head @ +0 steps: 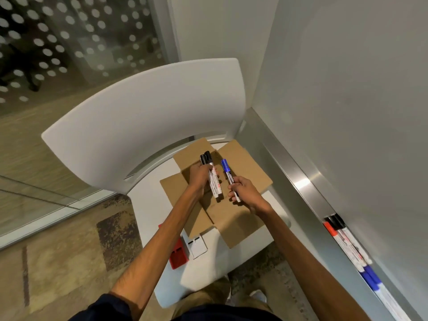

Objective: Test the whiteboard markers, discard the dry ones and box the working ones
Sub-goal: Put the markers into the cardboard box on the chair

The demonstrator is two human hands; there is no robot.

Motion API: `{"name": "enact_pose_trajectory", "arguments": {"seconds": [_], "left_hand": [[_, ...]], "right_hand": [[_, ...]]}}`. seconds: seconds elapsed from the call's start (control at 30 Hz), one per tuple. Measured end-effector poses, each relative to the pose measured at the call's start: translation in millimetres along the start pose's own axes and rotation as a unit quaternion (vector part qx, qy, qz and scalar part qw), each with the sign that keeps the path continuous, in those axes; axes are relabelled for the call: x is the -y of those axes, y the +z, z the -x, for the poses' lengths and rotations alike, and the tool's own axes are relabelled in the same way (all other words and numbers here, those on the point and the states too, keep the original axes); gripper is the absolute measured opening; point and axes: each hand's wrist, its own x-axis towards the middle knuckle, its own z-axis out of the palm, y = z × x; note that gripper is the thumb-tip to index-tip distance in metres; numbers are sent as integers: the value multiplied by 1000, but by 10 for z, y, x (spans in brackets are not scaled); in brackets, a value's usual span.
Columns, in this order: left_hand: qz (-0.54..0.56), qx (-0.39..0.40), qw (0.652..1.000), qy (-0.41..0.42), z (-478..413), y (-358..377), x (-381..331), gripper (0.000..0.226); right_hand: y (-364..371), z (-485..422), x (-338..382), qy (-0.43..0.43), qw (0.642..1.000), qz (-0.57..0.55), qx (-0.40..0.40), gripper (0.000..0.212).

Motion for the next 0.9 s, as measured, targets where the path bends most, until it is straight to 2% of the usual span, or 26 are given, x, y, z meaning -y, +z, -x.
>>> {"name": "enact_pose_trajectory", "arguments": {"seconds": [0.23, 0.33, 0.5, 0.57, 0.67, 0.9], "left_hand": [[-4, 71, 996, -44, 437, 553, 91, 24], [12, 111, 992, -61, 642, 805, 185, 21], [-28, 138, 989, -40, 1078, 1314, 421, 20], [-37, 151, 987, -45, 1302, 1517, 547, 19], [-82, 170, 982, -1, 1622, 1766, 759, 20], [-132, 302, 944, 29, 2236, 2209, 1255, 12]], "right_hand": [[-286, 462, -84, -42, 993, -13, -109, 28], [-482, 749, -171, -58, 988, -3, -144, 22], [-819, 1318, -486, -105, 969, 25, -224, 32], [-944, 1545, -636, -121, 958, 7, -261, 31], [-1110, 1875, -838, -130, 945, -13, -300, 26], [-1516, 2592, -1362, -112, 908, -21, -403, 28]]}}
